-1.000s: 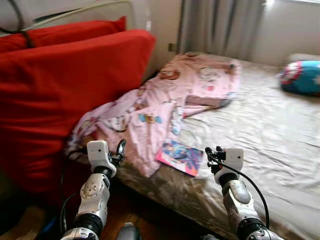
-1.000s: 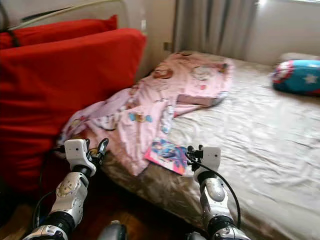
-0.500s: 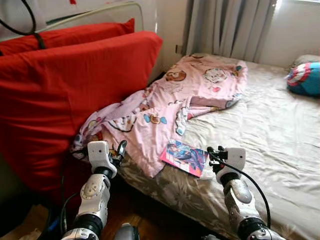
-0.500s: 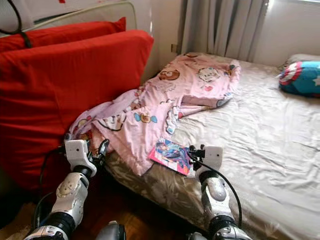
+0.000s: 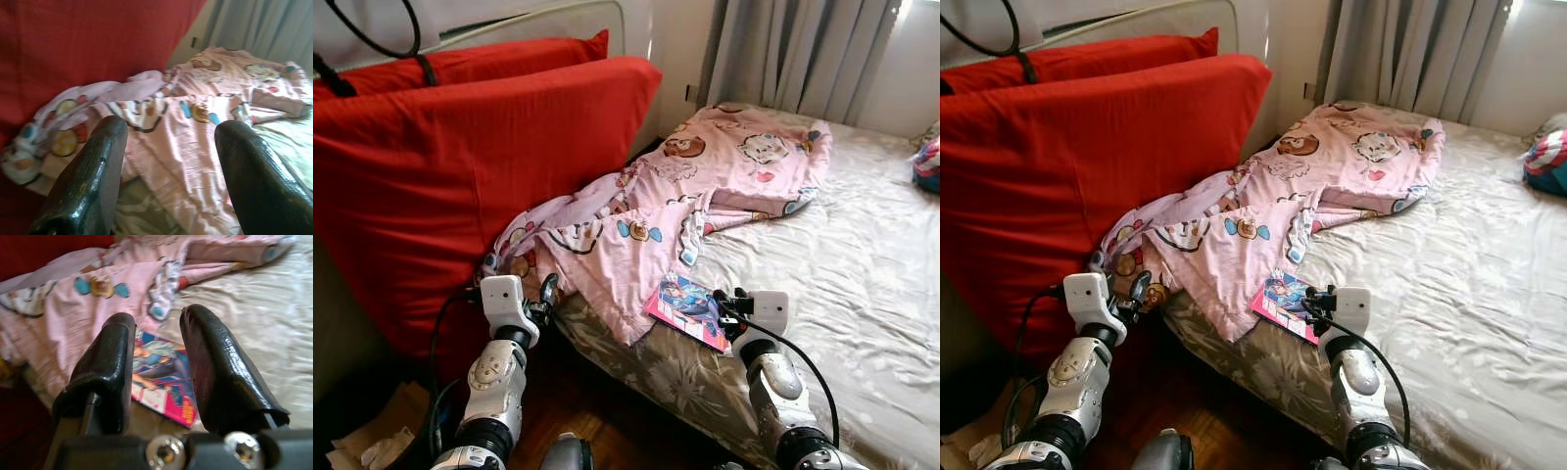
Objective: Clean up the room
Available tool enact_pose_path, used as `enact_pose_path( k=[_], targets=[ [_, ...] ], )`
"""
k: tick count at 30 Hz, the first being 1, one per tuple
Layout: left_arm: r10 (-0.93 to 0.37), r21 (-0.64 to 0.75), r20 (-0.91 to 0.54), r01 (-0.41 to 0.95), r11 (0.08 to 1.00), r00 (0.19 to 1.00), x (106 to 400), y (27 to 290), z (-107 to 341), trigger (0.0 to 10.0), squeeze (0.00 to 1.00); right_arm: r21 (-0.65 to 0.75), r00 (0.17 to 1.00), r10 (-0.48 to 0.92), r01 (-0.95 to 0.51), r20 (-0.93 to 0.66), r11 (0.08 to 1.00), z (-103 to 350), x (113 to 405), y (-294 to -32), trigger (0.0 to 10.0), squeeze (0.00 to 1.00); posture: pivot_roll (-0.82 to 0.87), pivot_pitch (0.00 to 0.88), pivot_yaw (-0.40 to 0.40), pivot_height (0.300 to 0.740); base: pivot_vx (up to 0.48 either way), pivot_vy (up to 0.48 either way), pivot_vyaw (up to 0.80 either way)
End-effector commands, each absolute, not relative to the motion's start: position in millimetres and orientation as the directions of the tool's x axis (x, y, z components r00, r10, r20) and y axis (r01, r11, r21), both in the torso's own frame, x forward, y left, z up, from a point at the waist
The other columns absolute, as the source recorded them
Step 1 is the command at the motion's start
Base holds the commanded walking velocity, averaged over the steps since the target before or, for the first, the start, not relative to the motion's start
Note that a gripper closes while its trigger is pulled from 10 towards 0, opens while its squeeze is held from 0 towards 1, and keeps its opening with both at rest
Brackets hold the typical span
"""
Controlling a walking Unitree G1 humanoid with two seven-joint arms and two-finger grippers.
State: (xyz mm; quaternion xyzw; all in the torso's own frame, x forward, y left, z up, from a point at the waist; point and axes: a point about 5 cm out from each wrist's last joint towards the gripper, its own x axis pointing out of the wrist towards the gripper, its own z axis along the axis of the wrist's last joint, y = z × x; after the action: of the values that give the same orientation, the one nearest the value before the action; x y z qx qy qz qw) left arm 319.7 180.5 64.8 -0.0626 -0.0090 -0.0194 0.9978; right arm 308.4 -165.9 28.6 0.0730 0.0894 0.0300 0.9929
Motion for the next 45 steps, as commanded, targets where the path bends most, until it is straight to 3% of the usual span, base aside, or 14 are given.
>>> enact_pose_path(
  k=[1, 33, 45],
  targets=[
    [-0.041, -0.131, 0.022, 0.043, 0.99, 0.999, 321.2, 181.1, 66.8, 10.0, 0.0, 0.161, 0.98, 0.072, -0.042, -0.185, 0.986, 27.8, 309.0, -165.1, 10.0, 0.0, -0.11, 0.0, -0.006, 0.646, 0.244, 0.0, 0.0],
    [-0.047, -0.134, 0.023, 0.05, 0.99, 0.999, 321.4, 180.1, 67.1, 10.0, 0.0, 0.17, 0.974, 0.063, -0.026, -0.217, 0.985, 22.5, 306.4, -165.5, 10.0, 0.0, -0.1, 0.007, -0.005, 0.646, 0.28, 0.0, 0.0],
    [-0.058, -0.132, 0.02, 0.06, 0.989, 0.998, 320.7, 178.0, 66.7, 10.0, 0.0, 0.183, 0.975, 0.035, 0.006, -0.221, 0.983, 26.2, 311.0, -171.0, 10.0, 0.0, -0.11, 0.021, 0.0, 0.646, 0.0, 0.0, 0.0]
  ],
)
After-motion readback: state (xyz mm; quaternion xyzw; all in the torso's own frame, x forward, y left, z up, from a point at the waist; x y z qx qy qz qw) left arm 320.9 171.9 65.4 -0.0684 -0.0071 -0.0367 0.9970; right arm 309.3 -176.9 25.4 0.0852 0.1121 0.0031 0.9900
